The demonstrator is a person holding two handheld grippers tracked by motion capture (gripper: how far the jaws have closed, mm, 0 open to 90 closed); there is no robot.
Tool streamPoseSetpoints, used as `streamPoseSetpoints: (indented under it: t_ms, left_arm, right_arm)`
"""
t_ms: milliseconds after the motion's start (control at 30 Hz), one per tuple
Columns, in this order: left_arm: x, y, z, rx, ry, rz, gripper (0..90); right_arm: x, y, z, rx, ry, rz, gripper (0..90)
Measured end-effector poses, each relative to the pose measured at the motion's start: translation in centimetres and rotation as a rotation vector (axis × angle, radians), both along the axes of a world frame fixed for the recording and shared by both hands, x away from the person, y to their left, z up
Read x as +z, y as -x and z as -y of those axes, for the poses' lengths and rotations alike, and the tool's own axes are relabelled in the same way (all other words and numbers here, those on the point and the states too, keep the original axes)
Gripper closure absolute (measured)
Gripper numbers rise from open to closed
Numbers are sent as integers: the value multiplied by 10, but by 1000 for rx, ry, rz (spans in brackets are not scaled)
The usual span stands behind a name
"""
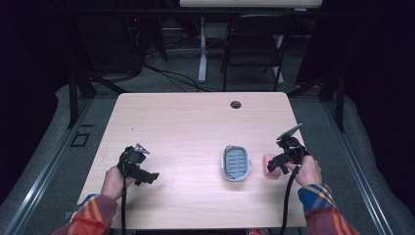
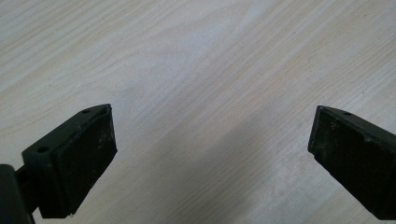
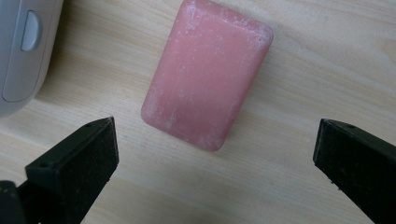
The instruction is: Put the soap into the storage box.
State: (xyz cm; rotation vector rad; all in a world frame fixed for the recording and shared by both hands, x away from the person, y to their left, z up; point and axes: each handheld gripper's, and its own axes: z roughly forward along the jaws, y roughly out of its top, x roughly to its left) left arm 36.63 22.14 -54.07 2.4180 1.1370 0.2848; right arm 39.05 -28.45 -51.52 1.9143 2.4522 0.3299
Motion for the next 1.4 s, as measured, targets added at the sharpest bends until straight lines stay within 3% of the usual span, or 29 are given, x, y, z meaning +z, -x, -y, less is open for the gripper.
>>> streamPoseSetpoints:
  t_ms: [67,333,667,733,833,1267,1400]
  left_arm:
    - [0,0,0,1,0,0,10]
    - [0,1,-3,6,4,1,10]
    - [0,5,-8,24,7,-1,9]
    - [0,6,-10,28,13,1,7]
    - [0,7,-12,35,15,0,6]
    - [0,7,-12,32,12,-4,6]
    - [0,7,-12,31,11,-4,6]
  right_arm:
    - [-1,-4,1,26,6,-29,0]
    - [-3,-13,-7,19,-11,-19,0]
    - [-6,-22,-14,24,5,-36,0]
    - [-7,-24,-15,20,18,-34,17]
    - [-7,-27,-17,12,37,-31,135]
    - [-16,-35,-24,0,62,-64,157]
    - [-19,-38,-26,-8,81,-70,257]
